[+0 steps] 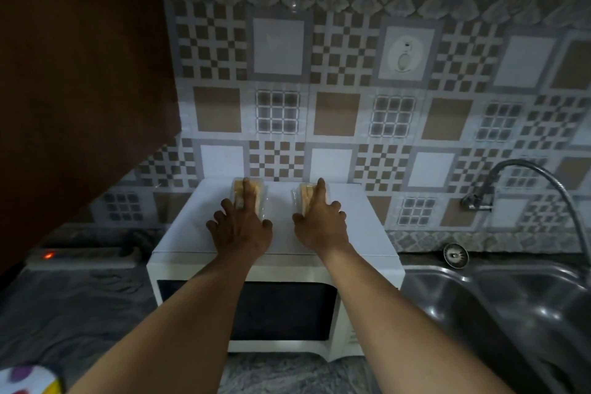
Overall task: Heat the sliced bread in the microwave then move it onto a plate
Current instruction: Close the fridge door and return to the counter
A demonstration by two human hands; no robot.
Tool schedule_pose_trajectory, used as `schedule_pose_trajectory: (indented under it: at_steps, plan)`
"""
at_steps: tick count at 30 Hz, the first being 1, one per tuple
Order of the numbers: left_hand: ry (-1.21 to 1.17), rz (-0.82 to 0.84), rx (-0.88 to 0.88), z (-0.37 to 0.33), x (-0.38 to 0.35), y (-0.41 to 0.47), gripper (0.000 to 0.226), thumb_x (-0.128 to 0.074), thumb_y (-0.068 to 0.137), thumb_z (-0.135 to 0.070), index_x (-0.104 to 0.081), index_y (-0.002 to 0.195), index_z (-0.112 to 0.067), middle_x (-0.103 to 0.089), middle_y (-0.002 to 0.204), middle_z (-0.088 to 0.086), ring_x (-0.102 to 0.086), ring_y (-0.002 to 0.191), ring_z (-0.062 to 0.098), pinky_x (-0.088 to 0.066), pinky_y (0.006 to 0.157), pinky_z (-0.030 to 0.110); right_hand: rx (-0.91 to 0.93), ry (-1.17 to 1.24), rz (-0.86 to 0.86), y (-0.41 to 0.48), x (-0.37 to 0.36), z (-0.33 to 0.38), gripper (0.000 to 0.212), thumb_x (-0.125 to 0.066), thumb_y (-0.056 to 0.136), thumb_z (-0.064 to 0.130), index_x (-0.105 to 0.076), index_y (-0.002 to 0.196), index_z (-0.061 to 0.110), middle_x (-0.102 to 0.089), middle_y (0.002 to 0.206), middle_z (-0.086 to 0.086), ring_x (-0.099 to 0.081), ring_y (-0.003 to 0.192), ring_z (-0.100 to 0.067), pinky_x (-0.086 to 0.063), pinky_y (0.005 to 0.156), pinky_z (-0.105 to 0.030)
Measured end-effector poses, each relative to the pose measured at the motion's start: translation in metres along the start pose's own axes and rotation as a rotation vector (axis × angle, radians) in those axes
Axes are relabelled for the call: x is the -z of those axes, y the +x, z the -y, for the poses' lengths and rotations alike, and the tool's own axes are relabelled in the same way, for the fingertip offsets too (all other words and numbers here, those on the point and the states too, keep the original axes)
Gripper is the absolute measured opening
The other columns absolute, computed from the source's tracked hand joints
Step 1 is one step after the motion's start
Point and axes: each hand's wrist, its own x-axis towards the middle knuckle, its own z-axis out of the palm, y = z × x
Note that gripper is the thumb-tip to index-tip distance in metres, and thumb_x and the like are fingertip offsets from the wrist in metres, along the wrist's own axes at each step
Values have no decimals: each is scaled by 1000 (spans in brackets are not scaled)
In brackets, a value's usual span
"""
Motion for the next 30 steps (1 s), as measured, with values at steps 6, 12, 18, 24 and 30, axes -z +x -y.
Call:
schedule_pose_trajectory:
  at_steps: [6, 12, 18, 24, 30]
  plan:
    - [-14, 26, 5, 1, 2, 2, 101, -55, 86, -54, 21, 149, -38, -27, 143, 18, -41, 124, 39, -32, 103, 51, -3, -39, 44, 2, 5, 1, 99, -60, 95, 47, 14, 158, 30, -36, 149, -24, -39, 135, -44, -35, 109, -50]
    - [-36, -36, -1, 2, 19, 2, 89, -42, 89, -66, 8, 154, -33, -29, 147, 19, -38, 128, 40, -30, 106, 53, 41, -130, -28, 0, 20, 10, 92, -51, 96, 53, 9, 159, 25, -31, 153, -25, -31, 140, -44, -31, 113, -55]
    - [0, -307, -231, 15, 71, -29, 60, -36, 98, -45, -29, 153, -21, -48, 141, 14, -47, 125, 34, -41, 100, 46, 175, -182, -48, -19, 47, 30, 76, -47, 100, 48, -7, 158, 18, -28, 155, -21, -23, 145, -39, -24, 118, -54]
    - [90, -449, -294, 35, 164, -81, 48, -33, 99, -36, -38, 145, -23, -54, 134, 7, -48, 118, 28, -44, 93, 44, 404, -168, -58, -60, 75, 68, 73, -45, 100, 49, -17, 157, 14, -29, 158, -20, -24, 146, -38, -24, 119, -52]
    - [277, -633, -162, 69, 234, -167, 46, -38, 97, -37, -44, 140, -21, -59, 123, 8, -53, 108, 32, -45, 85, 44, 679, -101, -69, -128, 97, 108, 66, -47, 100, 45, -26, 152, 11, -41, 145, -23, -36, 135, -41, -38, 108, -51]
